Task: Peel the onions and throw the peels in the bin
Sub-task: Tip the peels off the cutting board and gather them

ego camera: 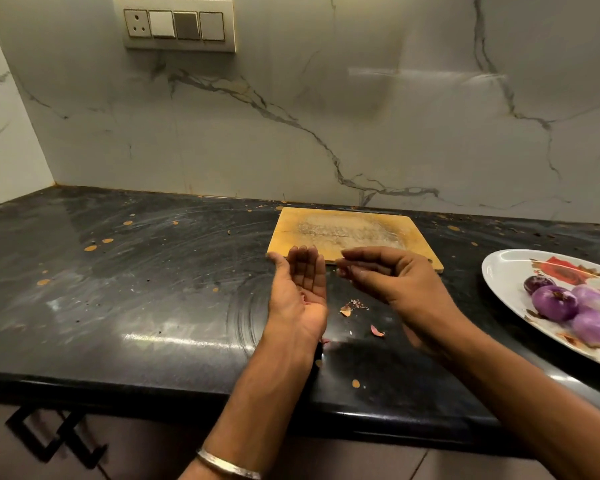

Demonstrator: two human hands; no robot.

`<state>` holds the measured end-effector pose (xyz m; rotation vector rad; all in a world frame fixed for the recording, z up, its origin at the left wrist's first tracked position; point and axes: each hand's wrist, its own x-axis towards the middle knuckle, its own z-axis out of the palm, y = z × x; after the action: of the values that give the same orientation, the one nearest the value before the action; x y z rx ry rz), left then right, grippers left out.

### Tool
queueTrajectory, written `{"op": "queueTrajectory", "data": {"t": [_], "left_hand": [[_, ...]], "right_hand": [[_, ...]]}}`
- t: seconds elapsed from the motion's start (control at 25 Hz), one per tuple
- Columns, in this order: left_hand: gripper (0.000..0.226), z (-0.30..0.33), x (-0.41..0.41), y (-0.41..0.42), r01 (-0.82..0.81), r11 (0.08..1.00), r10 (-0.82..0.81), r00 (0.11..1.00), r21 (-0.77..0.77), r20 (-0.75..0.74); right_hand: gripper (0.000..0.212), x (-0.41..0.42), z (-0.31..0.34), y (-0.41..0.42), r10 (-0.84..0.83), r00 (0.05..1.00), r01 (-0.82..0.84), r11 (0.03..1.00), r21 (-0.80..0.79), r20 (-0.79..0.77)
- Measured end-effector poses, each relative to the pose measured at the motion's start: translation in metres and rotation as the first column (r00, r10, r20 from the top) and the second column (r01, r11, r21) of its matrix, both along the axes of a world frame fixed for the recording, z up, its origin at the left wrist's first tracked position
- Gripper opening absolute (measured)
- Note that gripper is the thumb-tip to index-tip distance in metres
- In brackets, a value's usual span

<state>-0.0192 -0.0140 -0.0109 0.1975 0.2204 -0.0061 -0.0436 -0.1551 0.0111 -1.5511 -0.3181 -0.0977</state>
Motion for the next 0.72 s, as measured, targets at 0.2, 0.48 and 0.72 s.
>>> {"op": "queueTrajectory", "data": {"t": [0.2,0.48,0.72], "left_hand": [[0.048,0.000,-0.001,-0.022,0.098,0.995,-0.099,0.994,-0.009,-0.043],[0.051,0.004,0.001,-0.021,0.149,0.986,-0.150,0.989,-0.071,0.001],[0.031,0.005,0.000,-0.013,0.069,0.994,-0.072,0.997,0.089,0.024]], "right_hand": [[0.018,-0.002,0.006,0.010,-0.071,0.950,0.175,0.928,-0.330,0.306],[0.034,-0.001,0.015,0.018,0.092,0.870,0.253,0.760,-0.599,0.484],[0.053,0.004,0.000,-0.012,-0.207,0.932,0.305,0.892,-0.334,0.298]]}}
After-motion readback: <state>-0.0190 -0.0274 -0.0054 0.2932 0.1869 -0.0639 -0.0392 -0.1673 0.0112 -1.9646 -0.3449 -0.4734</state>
